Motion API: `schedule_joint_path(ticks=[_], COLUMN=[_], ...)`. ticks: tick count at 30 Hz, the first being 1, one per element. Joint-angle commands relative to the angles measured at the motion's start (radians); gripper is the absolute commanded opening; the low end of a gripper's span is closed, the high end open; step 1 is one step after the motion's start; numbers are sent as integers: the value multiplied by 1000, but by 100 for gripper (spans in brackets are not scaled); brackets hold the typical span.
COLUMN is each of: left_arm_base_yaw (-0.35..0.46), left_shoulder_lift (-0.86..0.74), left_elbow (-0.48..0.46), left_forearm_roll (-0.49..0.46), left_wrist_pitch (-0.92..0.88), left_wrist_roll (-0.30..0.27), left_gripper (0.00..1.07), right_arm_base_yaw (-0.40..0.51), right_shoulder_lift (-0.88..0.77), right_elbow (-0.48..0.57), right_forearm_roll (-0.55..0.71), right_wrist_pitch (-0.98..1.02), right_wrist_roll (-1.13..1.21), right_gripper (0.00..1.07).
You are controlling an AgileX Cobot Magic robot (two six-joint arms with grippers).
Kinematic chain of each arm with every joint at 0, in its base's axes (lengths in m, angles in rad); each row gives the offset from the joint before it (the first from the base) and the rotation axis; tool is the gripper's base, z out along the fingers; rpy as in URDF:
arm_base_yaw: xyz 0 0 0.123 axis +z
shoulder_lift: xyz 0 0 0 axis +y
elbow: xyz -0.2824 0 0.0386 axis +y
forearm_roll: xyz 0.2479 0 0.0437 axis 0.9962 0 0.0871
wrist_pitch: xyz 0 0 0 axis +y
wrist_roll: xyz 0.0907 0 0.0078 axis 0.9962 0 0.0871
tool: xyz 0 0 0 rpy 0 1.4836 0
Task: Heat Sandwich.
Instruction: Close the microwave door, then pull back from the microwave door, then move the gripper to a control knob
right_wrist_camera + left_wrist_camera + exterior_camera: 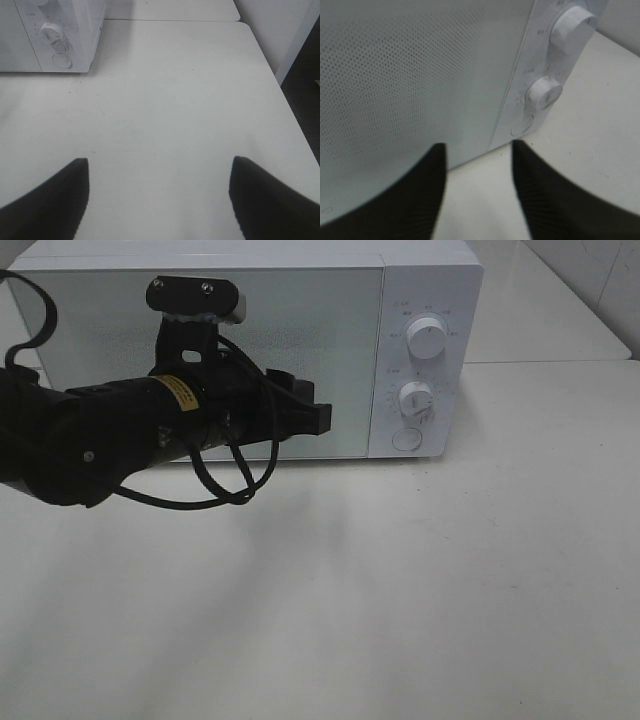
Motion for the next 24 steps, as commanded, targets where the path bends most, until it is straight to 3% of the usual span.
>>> schedule_joint_path(ticks=[1, 2, 10, 13, 16, 24], left_arm_base_yaw=[-6, -6, -6, -2, 7, 139], left_shoulder_lift=[-37, -49, -126, -154, -166, -210], left_elbow=[1, 1, 1, 1, 1, -14], left_forearm_roll=[-7, -9, -8, 0, 0, 1], left_wrist_pitch=[80, 110, 399, 587, 644, 929], left_wrist_roll=[-6, -7, -5, -1, -2, 0], left_gripper=[93, 102, 98, 98, 98, 98], right_arm_base_yaw=[-7, -7, -7, -7, -7, -7], right_shoulder_lift=[-28, -28, -28, -28, -28, -28], right_elbow=[1, 1, 1, 1, 1, 1], right_forearm_roll=[-3, -3, -3, -3, -3, -3], right_wrist_pitch=[-4, -4, -4, -4, -4, -4], right_wrist_roll=[6, 6, 4, 4, 4, 4], right_gripper=[75, 75, 75, 75, 75, 75])
